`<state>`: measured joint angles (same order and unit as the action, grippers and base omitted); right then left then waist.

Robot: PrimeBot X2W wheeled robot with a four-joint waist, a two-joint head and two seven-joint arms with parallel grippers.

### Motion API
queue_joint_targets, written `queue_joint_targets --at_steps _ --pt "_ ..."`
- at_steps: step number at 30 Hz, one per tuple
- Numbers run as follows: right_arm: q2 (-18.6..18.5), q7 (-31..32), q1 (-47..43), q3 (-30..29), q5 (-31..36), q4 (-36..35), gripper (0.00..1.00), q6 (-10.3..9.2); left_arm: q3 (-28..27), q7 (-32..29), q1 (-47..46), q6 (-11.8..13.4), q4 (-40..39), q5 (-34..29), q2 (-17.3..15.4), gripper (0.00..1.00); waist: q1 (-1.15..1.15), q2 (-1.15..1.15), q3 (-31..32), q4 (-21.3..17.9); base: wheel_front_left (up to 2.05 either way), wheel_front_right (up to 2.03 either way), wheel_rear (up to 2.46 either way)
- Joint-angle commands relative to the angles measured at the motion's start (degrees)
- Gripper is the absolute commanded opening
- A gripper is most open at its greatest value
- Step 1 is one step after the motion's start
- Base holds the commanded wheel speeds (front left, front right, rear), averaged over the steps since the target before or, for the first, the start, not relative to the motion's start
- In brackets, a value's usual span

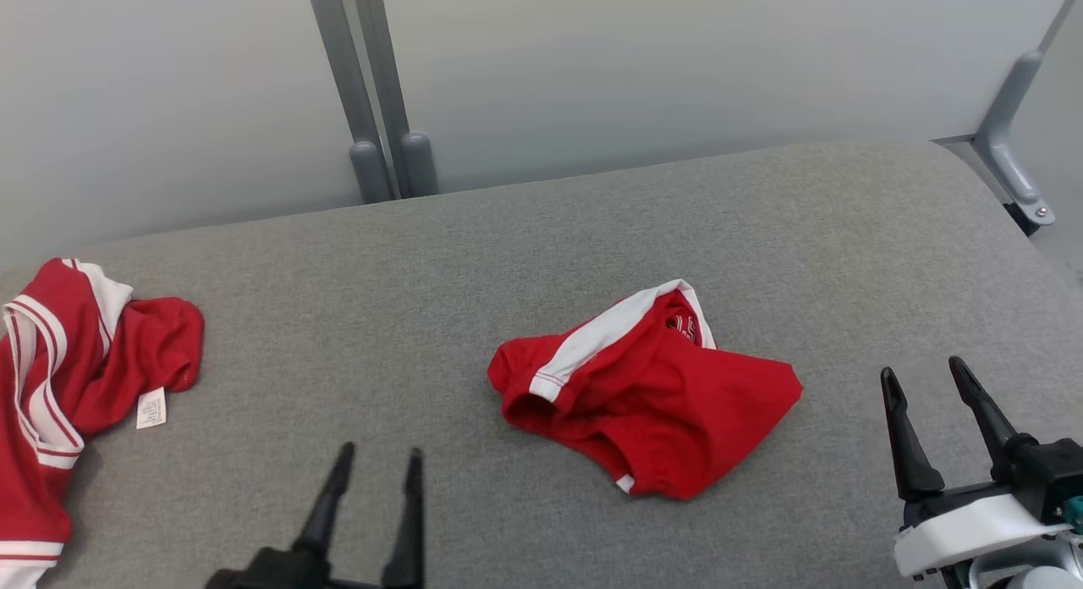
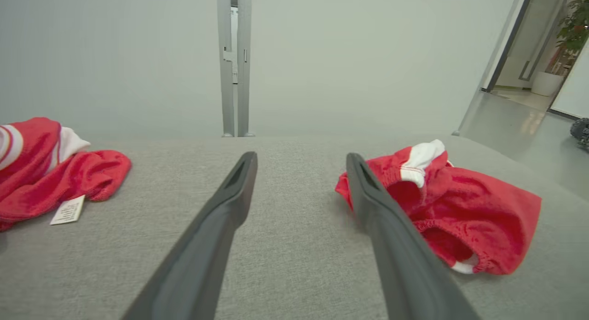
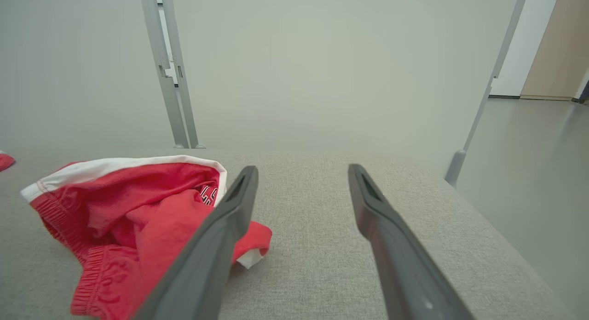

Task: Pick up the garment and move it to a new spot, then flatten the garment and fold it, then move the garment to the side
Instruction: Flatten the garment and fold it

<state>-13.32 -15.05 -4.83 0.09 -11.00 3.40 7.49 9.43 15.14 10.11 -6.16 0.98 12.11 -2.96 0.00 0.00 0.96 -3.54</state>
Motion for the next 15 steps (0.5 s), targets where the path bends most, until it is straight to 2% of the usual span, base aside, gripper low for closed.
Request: queue_joint_targets --at_steps 1,7,12,15 --pt "-0.1 -0.2 1.0 0.3 -0.5 -0.2 1.0 0.0 3.5 0.0 -1.4 -0.6 2.0 0.3 0.1 1.0 0.0 0.0 -0.2 -1.9 0.0 0.0 0.0" --pt "-0.2 -0.2 1.8 1.7 -1.0 -0.4 1.0 0.0 19.5 -5.2 -8.1 -1.3 11.9 5.5 0.0 1.0 0.0 0.0 -1.2 -6.2 0.0 0.0 0.0" --pt "-0.4 -0.2 2.2 2.0 -1.3 0.1 1.0 0.0 26.8 -6.9 -14.6 -1.2 20.1 11.4 -0.1 1.0 0.0 0.0 -2.6 -8.7 0.0 0.0 0.0" --pt "-0.3 -0.2 2.8 2.1 -1.6 0.2 1.0 0.0 29.4 -6.4 -18.5 -0.2 25.1 13.4 -0.1 1.0 0.0 0.0 -3.6 -9.9 0.0 0.0 0.0"
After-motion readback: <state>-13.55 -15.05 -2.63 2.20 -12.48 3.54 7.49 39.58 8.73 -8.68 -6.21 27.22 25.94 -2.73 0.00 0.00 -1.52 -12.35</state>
